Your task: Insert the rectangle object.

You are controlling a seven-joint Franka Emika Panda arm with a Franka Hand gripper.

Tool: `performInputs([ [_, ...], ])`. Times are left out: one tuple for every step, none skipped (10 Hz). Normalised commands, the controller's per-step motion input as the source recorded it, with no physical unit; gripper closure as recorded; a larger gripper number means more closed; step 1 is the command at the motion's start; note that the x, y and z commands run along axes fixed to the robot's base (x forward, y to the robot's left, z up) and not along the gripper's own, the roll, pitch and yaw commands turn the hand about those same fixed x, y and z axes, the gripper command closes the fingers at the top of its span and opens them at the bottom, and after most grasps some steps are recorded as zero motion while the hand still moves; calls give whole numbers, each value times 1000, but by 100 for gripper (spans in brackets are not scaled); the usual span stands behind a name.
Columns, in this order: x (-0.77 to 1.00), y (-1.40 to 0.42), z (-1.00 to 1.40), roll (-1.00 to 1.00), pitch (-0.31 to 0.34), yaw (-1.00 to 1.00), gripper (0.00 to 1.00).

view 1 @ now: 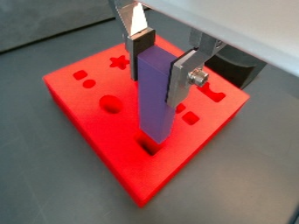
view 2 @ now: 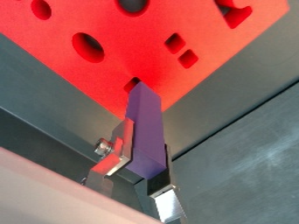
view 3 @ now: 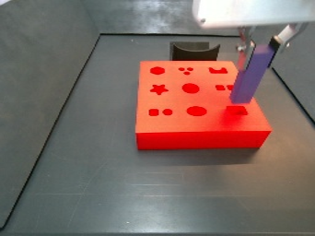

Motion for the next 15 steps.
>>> performInputs([
  [531,0,-120,0,323,0,100],
  [363,-89,-140,0,340,0,100],
  [369,-43,-189,-130,269,0,100],
  [371,0,-203,-210,204,-14,100],
  [286,0,-117,-264,139,0,100],
  [140,0,-26,-283,47,0,100],
  [20,0,-40,-307,0,0,100],
  [-20,0,-6,-300,-14,0,100],
  [-177,0,0,-294,-80,-26,100],
  [-289,26,0,-297,-146,-51,100],
  [-160,0,0,-229,-179,-11,100],
  [-60,0,0,-94,-220,-6,100],
  [77,0,0,0,-171,0,100],
  [154,0,0,23,-143,0,100],
  [9,71,71,119,-91,-103,100],
])
